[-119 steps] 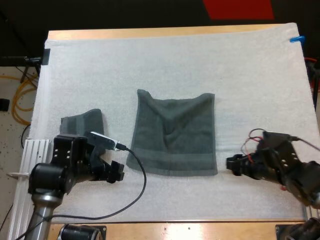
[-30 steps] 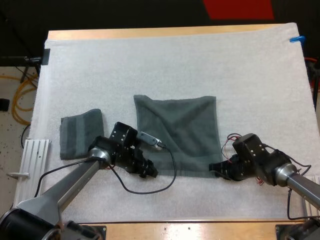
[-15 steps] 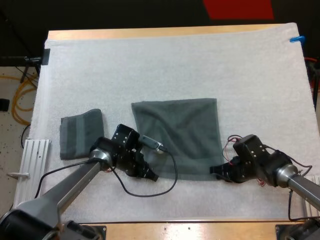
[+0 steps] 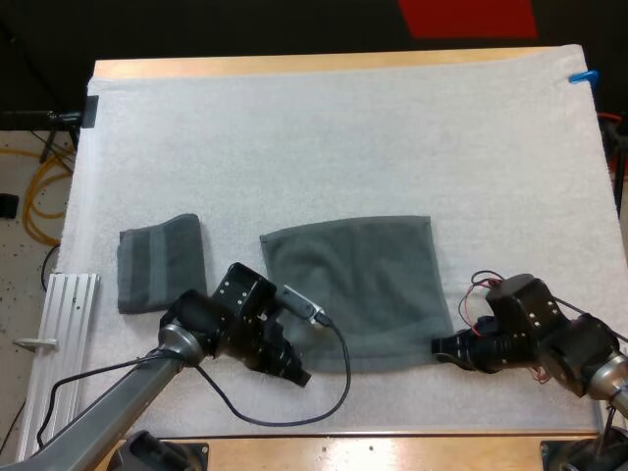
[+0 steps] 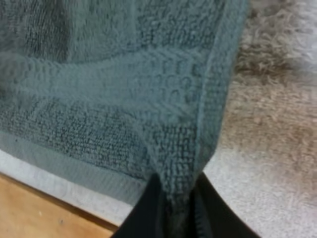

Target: Pick towel from pile fold and stack

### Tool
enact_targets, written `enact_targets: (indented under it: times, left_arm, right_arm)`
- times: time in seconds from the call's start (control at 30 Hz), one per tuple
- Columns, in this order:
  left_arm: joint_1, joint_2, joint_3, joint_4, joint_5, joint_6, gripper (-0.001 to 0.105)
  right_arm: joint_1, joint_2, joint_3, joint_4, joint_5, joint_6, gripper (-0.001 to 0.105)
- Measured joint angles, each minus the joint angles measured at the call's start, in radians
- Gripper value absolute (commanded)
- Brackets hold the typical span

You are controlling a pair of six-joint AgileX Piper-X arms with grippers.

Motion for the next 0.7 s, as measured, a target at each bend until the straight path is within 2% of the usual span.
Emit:
enact_targets:
  times: [0.13, 0.4, 0.53, 0.7]
  left_arm:
    - [0.008, 0.016, 0.007, -0.114, -0.005, -0.051, 0.0]
    - [0.112, 0.112, 0.008, -0.287, -0.005, -0.119, 0.0]
    - [0.193, 0.167, 0.009, -0.368, 0.059, -0.136, 0.0]
    - [0.269, 0.219, 0.009, -0.453, 0.12, -0.19, 0.0]
  right_arm:
    - [0.0, 0.053, 0.004, -0.09, 0.009, 0.061, 0.0]
    - [0.0, 0.237, 0.004, -0.439, 0.013, 0.267, 0.0]
    - [0.0, 0.313, 0.004, -0.58, 0.031, 0.353, 0.0]
    - [0.0, 0.335, 0.004, -0.677, 0.143, 0.434, 0.0]
